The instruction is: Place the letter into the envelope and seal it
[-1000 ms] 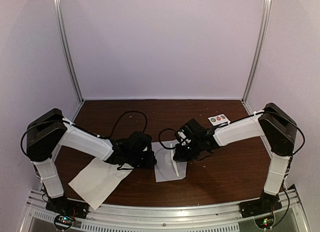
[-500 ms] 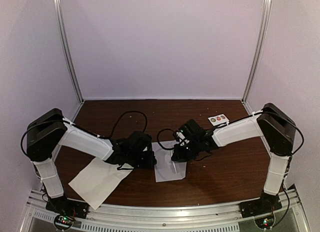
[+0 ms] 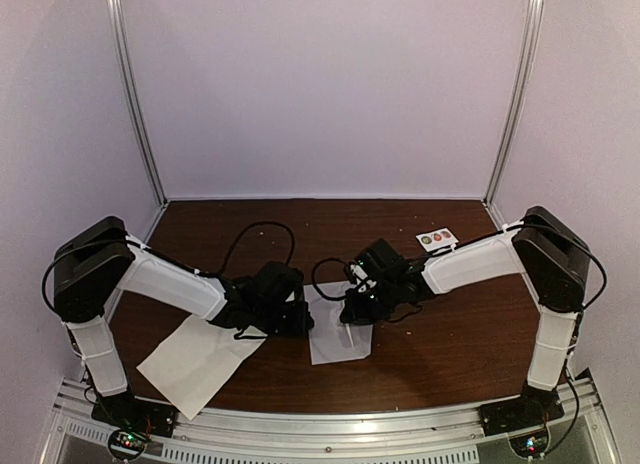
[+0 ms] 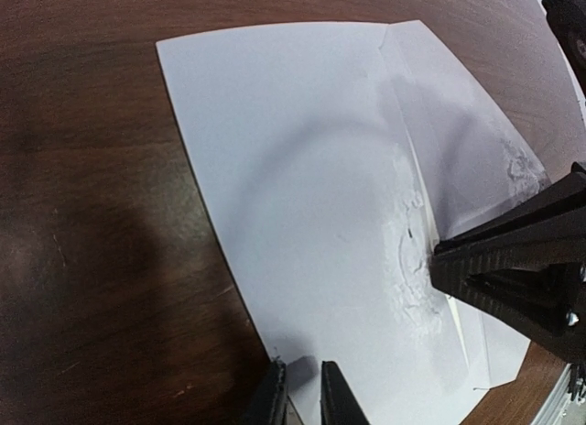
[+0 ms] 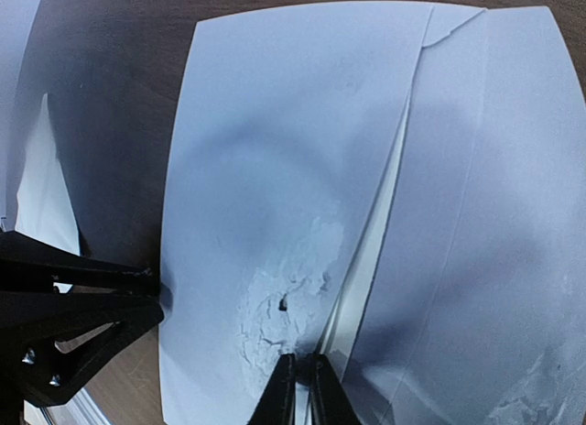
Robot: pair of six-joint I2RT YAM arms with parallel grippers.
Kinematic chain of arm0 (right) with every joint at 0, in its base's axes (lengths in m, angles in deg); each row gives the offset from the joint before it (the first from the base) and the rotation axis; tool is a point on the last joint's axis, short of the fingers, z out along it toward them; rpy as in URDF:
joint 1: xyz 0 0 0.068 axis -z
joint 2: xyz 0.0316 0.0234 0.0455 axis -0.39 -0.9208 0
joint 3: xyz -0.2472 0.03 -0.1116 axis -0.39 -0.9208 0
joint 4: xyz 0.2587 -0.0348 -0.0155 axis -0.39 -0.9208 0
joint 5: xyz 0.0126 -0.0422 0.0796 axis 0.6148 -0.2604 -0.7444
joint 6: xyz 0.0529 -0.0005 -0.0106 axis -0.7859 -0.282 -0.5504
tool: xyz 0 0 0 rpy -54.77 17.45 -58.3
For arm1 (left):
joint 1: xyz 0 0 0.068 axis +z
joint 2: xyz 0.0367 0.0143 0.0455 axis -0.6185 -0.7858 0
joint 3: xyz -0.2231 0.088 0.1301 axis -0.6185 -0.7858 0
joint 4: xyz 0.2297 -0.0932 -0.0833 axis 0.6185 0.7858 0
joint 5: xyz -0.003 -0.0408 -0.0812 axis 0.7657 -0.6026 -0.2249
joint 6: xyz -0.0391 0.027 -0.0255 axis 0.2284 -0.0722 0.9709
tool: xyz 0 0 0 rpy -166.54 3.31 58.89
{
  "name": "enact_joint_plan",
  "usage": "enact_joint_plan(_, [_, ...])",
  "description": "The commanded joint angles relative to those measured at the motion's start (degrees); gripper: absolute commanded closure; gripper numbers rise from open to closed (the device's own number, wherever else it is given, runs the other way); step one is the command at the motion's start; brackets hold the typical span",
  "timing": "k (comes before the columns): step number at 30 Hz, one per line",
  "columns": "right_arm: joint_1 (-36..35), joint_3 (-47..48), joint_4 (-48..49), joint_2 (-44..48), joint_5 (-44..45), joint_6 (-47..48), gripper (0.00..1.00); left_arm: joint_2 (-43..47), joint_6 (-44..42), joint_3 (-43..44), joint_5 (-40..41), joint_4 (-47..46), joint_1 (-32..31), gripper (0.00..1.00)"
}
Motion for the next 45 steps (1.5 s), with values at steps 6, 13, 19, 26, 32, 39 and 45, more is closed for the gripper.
enact_joint_plan(6, [-0.86,-0.33,-3.33,1.46,5.25,-0.38,0.87,6.81,-3.94,1.78,5.54,6.69,-0.08,0.64])
enact_joint_plan(13, [1.23,-3.39,-3.58,3.14,6.75,-0.41,0.84,19.62,-2.64,-4.66,5.78,12.14,3.45,0.30])
enact_joint_plan(19, [3.54,-6.20,-3.88,5.05,7.94,-0.11,0.81,29.37,-0.91,-14.49,3.23,16.26,11.14,0.17])
enact_joint_plan(26, [6.24,-7.43,-5.34,8.44,8.54,1.52,0.74,36.71,0.32,-22.55,2.17,19.89,19.15,0.10])
enact_joint_plan(32, [6.42,-5.98,-6.23,11.68,7.78,3.11,0.66,37.54,1.74,-25.95,2.30,19.65,20.12,0.08])
enact_joint_plan(39, [6.42,-4.74,-6.52,15.06,5.57,3.60,0.55,34.50,1.25,-27.82,-0.33,14.15,20.06,0.08])
enact_joint_plan(45, [5.93,-5.89,-4.78,17.56,2.64,2.31,0.48,32.19,1.38,-28.55,-5.02,6.45,19.39,0.09])
